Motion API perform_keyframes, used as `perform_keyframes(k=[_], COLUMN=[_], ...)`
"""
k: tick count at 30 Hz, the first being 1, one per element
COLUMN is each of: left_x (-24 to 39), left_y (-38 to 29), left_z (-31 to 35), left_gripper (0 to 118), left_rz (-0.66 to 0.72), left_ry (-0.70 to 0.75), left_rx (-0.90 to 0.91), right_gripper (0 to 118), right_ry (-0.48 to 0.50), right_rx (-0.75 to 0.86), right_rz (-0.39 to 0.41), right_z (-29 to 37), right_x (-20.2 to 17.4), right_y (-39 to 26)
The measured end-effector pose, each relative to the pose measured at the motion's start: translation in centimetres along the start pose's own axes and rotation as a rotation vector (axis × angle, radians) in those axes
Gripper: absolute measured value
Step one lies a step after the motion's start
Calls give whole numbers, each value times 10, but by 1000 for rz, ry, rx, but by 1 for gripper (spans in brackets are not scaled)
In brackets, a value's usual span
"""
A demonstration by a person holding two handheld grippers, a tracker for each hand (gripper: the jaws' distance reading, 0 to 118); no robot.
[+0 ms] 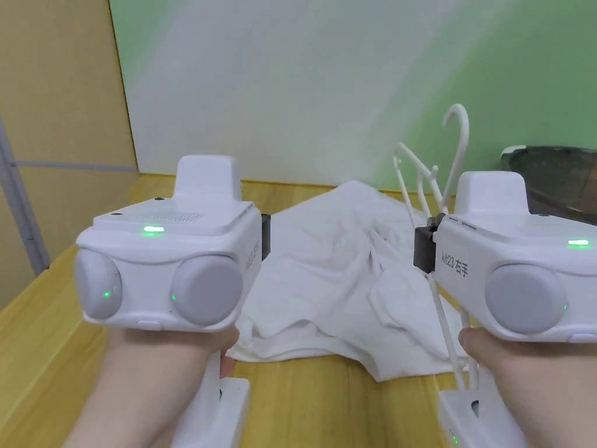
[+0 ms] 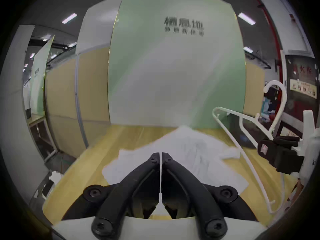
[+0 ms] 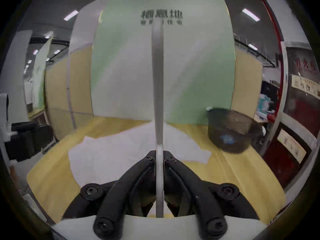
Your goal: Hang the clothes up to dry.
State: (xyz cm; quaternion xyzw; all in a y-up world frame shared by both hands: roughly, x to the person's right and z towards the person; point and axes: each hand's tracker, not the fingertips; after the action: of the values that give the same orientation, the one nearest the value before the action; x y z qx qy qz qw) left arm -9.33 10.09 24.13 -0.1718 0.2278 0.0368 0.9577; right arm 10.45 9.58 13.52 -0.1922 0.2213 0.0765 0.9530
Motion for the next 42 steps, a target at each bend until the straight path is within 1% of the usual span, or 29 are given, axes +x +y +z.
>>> perform_keyframes(k=[1,2,3,5,6,8,12,13,14,15,16,18,22,26,27,28,29,30,32,33,34,36,39,42], left_x=[-1,-3,-3,-6,-8,-7,-6,-8,-8,-8,-8,-9,-11,-16,-15,-15,-15,-16,-19,-20,-21,-15,-18,-13], left_y=[-9,-17,-23,-30,-31,-32,-30,-30,-31,-33,-36,-45,-68,-78,-80,-81,-83,-85,-91,-97,-97,-105,-106,-111], left_z=[-4,-7,-9,-12,-12,-15,-16,-21,-27,-33,-40,-56,-81,-94,-93,-93,-93,-95,-103,-106,-104,-99,-102,-102], left_gripper=[0,0,0,0,0,0,0,9,31,47,57,57,57,57,55,52,47,41,25,20,18,13,7,5], left_rz=[-1,-2,-8,10,19,27,17,12,-14,-44,-56,-88,-102,-84,-90,-93,-101,-106,-97,-88,-35,-62,-50,-82], left_ry=[-28,-40,-42,-29,-29,-39,-46,-55,-66,-75,-102,-144,-138,-125,-117,-110,-102,-100,-103,-105,-148,-113,-127,-120], left_rx=[-39,-61,-80,-99,-112,-116,-120,-126,-167,-212,-245,-305,-428,-464,-467,-467,-463,-466,-492,-507,-413,-423,-423,-413], right_gripper=[5,5,5,5,5,5,5,5,5,5,5,5,5,5,5,5,5,5,5,5,5,5,5,5], right_ry=[1,-4,-4,-19,-11,26,54,58,61,69,76,81,83,77,78,77,76,76,77,77,79,85,88,93], right_rx=[-17,-46,-39,-63,-67,-79,-81,-86,-84,-83,-81,-84,-88,-103,-105,-109,-112,-113,-117,-121,-123,-124,-123,-111], right_rz=[-25,-8,-23,2,4,-20,-27,-20,-25,-35,-42,-53,-68,-80,-83,-83,-82,-83,-85,-84,-82,-83,-77,-68], right_z=[-5,-8,-10,-9,-10,-11,-11,-11,-10,-9,-8,-9,-11,-15,-15,-16,-16,-17,-18,-18,-18,-17,-15,-14], right_x=[2,4,6,6,8,9,7,6,7,9,10,12,16,20,22,22,23,24,24,24,24,24,23,24], right_y=[-10,-18,-23,-29,-30,-31,-32,-32,-32,-32,-33,-33,-34,-39,-40,-41,-41,-42,-44,-44,-45,-45,-45,-44])
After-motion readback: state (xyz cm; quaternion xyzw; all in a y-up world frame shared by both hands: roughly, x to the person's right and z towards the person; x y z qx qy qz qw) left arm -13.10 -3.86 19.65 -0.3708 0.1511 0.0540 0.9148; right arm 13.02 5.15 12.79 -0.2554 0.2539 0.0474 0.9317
